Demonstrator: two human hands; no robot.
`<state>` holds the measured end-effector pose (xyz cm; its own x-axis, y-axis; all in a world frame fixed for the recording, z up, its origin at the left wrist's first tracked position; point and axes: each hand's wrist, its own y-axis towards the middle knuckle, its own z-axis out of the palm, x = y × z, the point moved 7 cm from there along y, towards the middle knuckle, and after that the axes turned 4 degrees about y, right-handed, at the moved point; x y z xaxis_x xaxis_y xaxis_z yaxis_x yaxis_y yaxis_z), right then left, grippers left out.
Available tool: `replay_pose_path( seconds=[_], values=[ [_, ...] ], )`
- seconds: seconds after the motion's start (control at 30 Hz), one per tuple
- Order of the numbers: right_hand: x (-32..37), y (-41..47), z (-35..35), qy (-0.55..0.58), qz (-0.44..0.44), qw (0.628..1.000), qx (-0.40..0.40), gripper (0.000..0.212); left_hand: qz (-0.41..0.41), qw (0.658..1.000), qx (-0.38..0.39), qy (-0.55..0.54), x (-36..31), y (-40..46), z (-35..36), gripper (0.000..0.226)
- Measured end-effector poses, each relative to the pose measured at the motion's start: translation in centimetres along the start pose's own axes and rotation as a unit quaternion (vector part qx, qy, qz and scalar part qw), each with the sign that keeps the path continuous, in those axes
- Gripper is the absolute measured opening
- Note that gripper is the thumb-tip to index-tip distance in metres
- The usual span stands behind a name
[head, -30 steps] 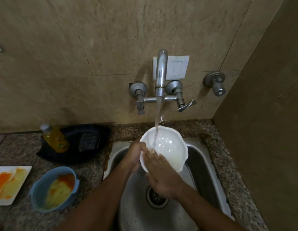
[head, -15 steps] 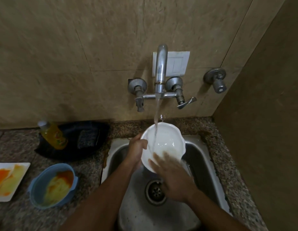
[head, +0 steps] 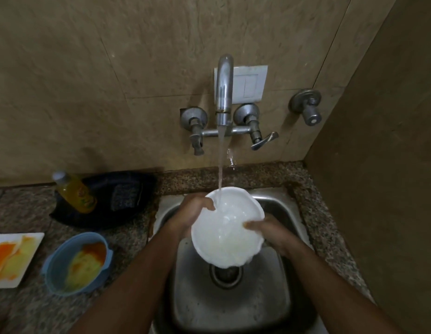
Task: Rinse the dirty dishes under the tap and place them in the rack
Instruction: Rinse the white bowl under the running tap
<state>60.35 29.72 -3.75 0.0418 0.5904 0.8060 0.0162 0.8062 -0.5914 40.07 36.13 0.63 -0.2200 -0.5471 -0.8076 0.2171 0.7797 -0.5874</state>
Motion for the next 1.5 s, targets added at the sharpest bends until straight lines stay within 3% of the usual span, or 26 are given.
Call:
replay_pose_path(
  seconds=[0.1, 0.3, 0.43, 0.57, 0.63, 0.77, 0.87, 0.93, 1.03, 1.1, 1.17, 1.2, 1.27, 1.37, 1.47, 1.5],
  values=[
    [-1.0, 0.4, 2.4, 0.059, 0.030, 0.996, 0.065, 0.039, -0.009, 0.999, -0.035, -0.030, -0.6, -0.3, -2.2, 0.035],
    [-3.8, 0.7, 3.6, 0.128, 0.094, 0.984, 0.078, 0.064, -0.064, 0.995, -0.071, -0.017, 2.2, -0.6, -4.1, 0.029],
    [-2.9, -0.5, 2.5, 0.073, 0.002, 0.997, 0.020, 0.037, -0.063, 0.996, -0.048, -0.029, 2.8, -0.6, -2.6, 0.032],
    [-0.4, -1.4, 0.3, -0.075, -0.134, 0.982, -0.111, 0.040, -0.094, 0.994, -0.057, 0.003, 2.8, -0.6, -1.4, 0.048],
    [0.6, -2.1, -0.6, -0.147, -0.164, 0.964, -0.151, 0.040, -0.097, 0.994, -0.042, -0.002, 2.7, -0.4, -0.5, 0.055],
    [1.6, -3.5, -0.7, -0.244, -0.207, 0.927, -0.195, 0.027, -0.104, 0.993, -0.009, -0.061, 2.6, -0.5, 0.5, 0.047],
    [2.1, -4.6, 0.0, -0.313, -0.243, 0.891, -0.220, 0.030, -0.138, 0.975, 0.007, -0.173, 2.9, -0.4, 0.6, 0.057],
    [2.9, -5.4, 1.1, -0.395, -0.283, 0.839, -0.243, 0.040, -0.143, 0.955, 0.013, -0.261, 2.7, -0.2, 1.1, 0.056],
    [3.1, -6.0, 4.1, -0.503, -0.380, 0.736, -0.247, 0.056, -0.130, 0.939, -0.025, -0.318, 2.2, -0.2, 1.3, 0.035],
    [1.9, -5.5, 5.1, -0.517, -0.409, 0.715, -0.231, 0.064, -0.137, 0.933, -0.062, -0.327, 2.2, -0.4, 1.2, 0.031],
    [-0.1, -4.6, 5.6, -0.552, -0.425, 0.698, -0.165, 0.077, -0.151, 0.940, -0.126, -0.278, 2.6, -0.2, 0.5, 0.038],
    [-0.8, -4.6, 5.7, -0.553, -0.435, 0.700, -0.120, 0.084, -0.153, 0.948, -0.167, -0.224, 2.7, -0.5, 0.0, 0.043],
    [-0.8, -5.1, 5.8, -0.517, -0.431, 0.738, -0.052, 0.089, -0.128, 0.959, -0.247, -0.047, 1.9, -1.1, -1.1, 0.047],
    [2.4, -5.7, 7.6, -0.446, -0.445, 0.776, -0.041, 0.073, -0.031, 0.952, -0.302, 0.020, 0.4, -1.4, -1.5, 0.051],
    [6.9, -3.2, 8.6, -0.428, -0.423, 0.792, -0.100, 0.054, 0.037, 0.966, -0.239, 0.092, -0.5, -1.6, 0.8, 0.051],
    [8.3, -1.6, 8.2, -0.417, -0.389, 0.815, -0.104, 0.050, 0.064, 0.966, -0.223, 0.113, -0.7, -1.7, 1.4, 0.050]
  ],
)
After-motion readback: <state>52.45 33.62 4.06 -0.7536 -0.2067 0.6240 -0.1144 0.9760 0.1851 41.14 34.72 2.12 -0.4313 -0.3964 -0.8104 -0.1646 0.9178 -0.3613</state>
